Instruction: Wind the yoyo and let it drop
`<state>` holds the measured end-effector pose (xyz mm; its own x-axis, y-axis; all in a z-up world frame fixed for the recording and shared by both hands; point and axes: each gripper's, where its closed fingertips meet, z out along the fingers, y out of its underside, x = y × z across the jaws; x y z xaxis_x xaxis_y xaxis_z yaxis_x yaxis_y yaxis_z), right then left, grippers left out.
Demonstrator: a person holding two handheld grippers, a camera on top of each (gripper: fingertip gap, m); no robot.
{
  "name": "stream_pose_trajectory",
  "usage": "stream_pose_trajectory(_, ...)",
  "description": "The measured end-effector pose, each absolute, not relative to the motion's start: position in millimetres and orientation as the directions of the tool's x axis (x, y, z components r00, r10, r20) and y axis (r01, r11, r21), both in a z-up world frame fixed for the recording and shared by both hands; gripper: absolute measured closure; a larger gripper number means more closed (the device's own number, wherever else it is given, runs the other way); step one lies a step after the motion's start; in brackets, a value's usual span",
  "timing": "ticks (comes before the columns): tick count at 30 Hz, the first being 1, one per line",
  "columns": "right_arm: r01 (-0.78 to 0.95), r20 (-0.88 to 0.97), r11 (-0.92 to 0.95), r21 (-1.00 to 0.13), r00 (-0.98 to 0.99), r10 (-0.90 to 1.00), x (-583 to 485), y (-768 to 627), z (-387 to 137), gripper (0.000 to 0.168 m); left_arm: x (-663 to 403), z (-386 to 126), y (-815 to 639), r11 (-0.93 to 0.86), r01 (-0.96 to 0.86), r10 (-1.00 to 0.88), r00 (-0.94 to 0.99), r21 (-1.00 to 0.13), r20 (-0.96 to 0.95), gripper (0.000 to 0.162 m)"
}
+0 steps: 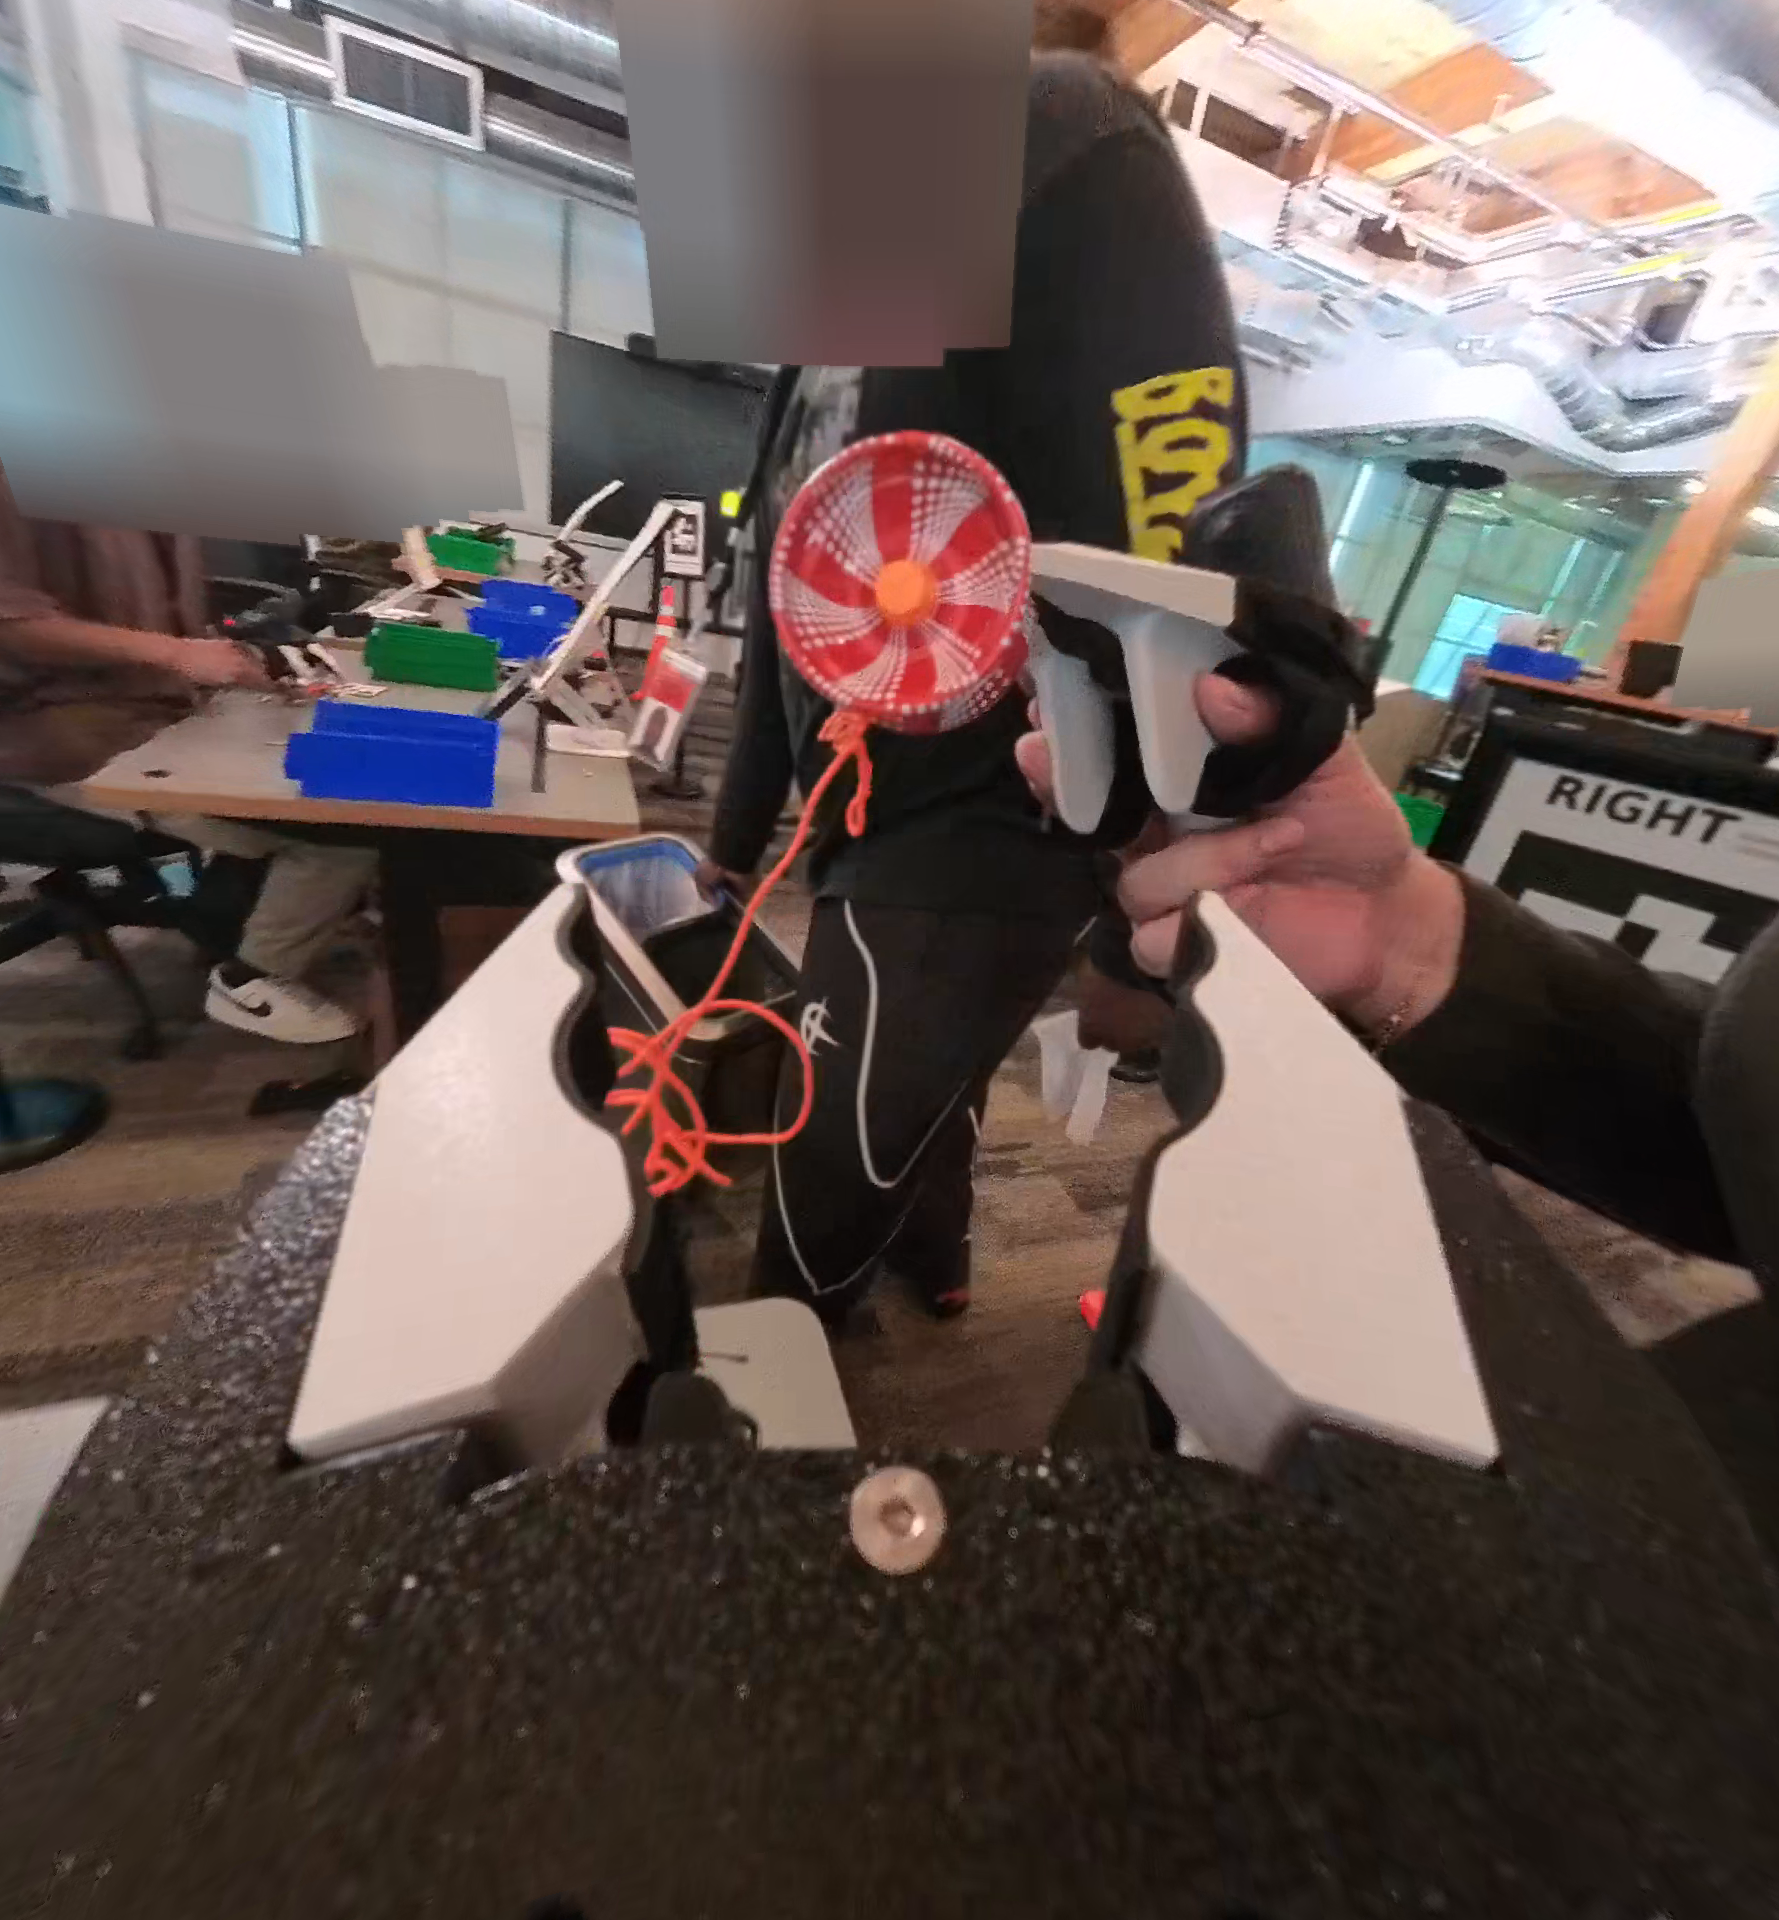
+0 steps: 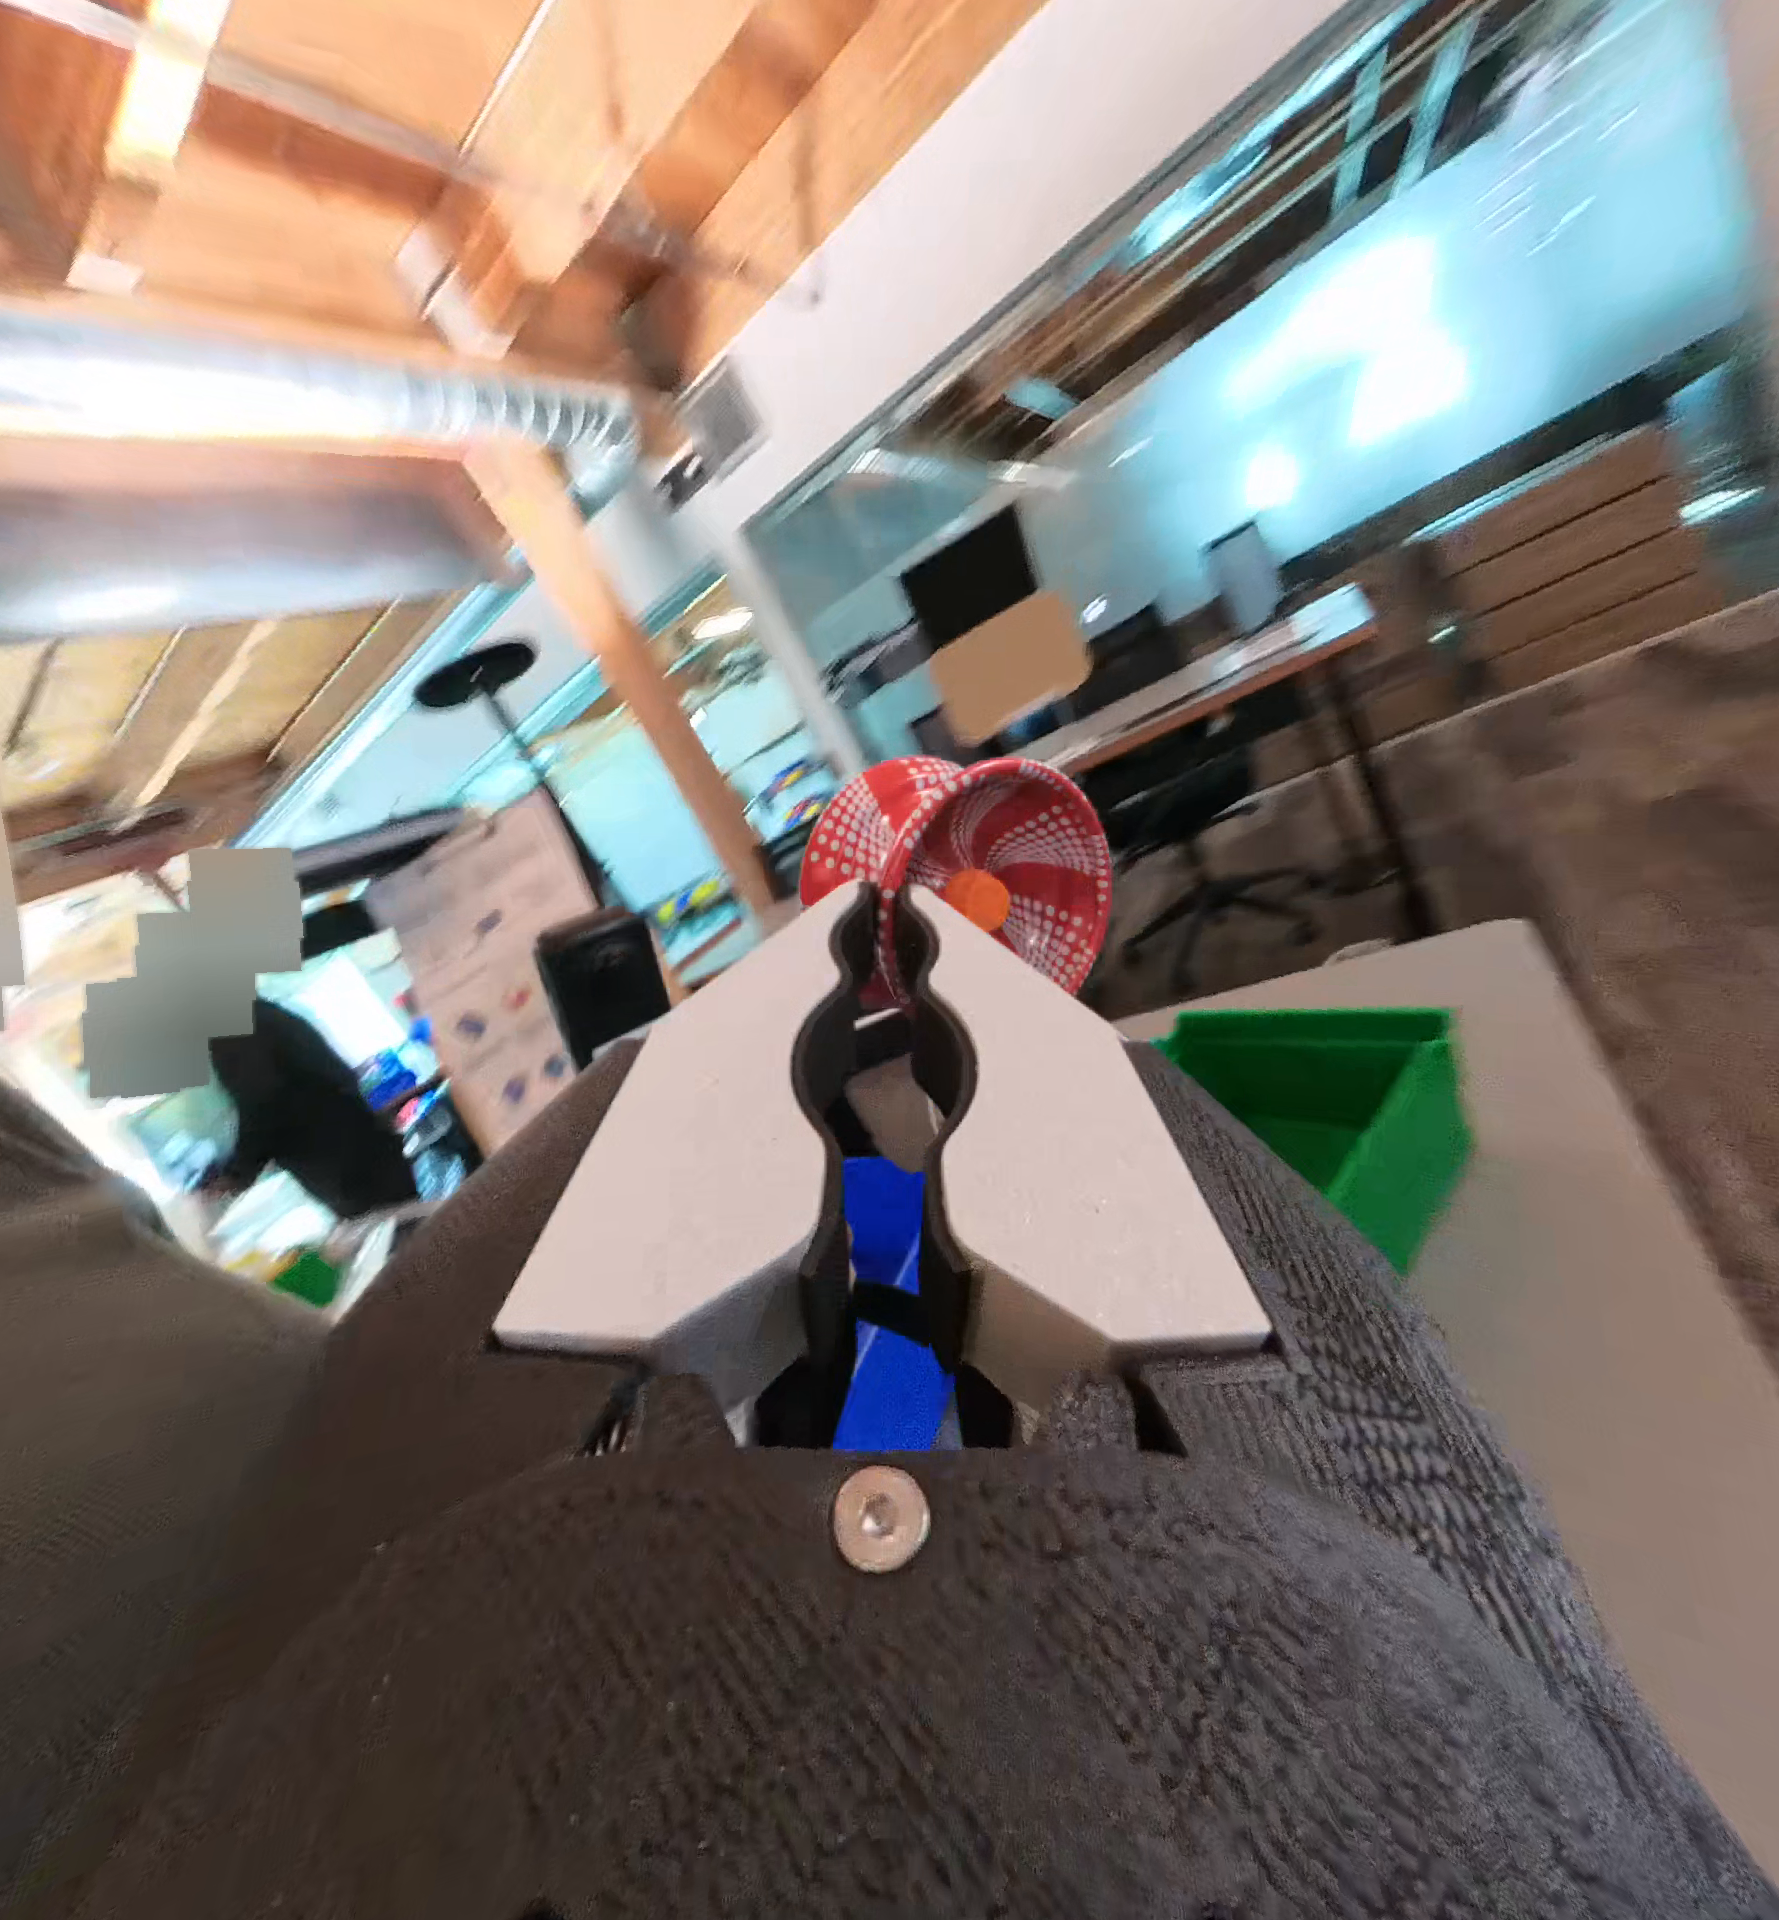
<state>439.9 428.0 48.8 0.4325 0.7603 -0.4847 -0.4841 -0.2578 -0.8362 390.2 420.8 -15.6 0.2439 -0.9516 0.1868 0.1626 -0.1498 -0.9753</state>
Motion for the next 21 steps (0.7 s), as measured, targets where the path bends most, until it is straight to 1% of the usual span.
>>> stream_pose_trajectory(3,-0.552,-0.491,-0.153,-0.820,0.539,0.685,513.3,420.4,65.0,0.168,449.8,3.1,429.5,-0.126,0.149,-0.980,0.136,-0.981,0.146,0.059)
stream_pose_trajectory(6,-0.571,-0.465,-0.041,-0.820,0.623,0.630,573.0,405.7,83.5,0.167,511.0,23.6,428.3,-0.074,0.144,-0.997,0.027,-0.987,0.079,0.065)
stream_pose_trajectory(9,-0.566,-0.448,0.022,-0.824,0.675,0.586,615.7,393.2,98.8,0.167,581.9,35.0,421.0,-0.026,0.117,-0.995,-0.096,-0.993,0.015,0.069)
stream_pose_trajectory(13,-0.521,-0.412,0.072,-0.851,0.746,0.522,654.8,383.6,105.1,0.168,669.0,35.3,393.5,-0.078,0.077,-0.938,-0.343,-0.994,0.047,0.078)
stream_pose_trajectory(14,-0.518,-0.410,0.087,-0.851,0.758,0.508,664.3,381.3,106.4,0.168,687.1,33.1,384.6,-0.090,0.062,-0.912,-0.405,-0.994,0.058,0.083)
stream_pose_trajectory(17,-0.535,-0.416,0.140,-0.833,0.773,0.479,694.4,371.1,114.9,0.167,735.1,6.2,369.2,-0.088,-0.021,-0.849,-0.522,-0.996,0.086,0.122)
stream_pose_trajectory(20,-0.523,-0.390,0.226,-0.822,0.805,0.448,725.8,352.6,130.1,0.167,776.0,-64.0,373.6,-0.056,-0.238,-0.829,-0.531,-0.970,0.178,0.161)
stream_pose_trajectory(21,-0.502,-0.366,0.264,-0.824,0.826,0.429,736.3,344.1,135.9,0.167,784.7,-92.4,376.6,-0.051,-0.318,-0.823,-0.524,-0.947,0.220,0.162)
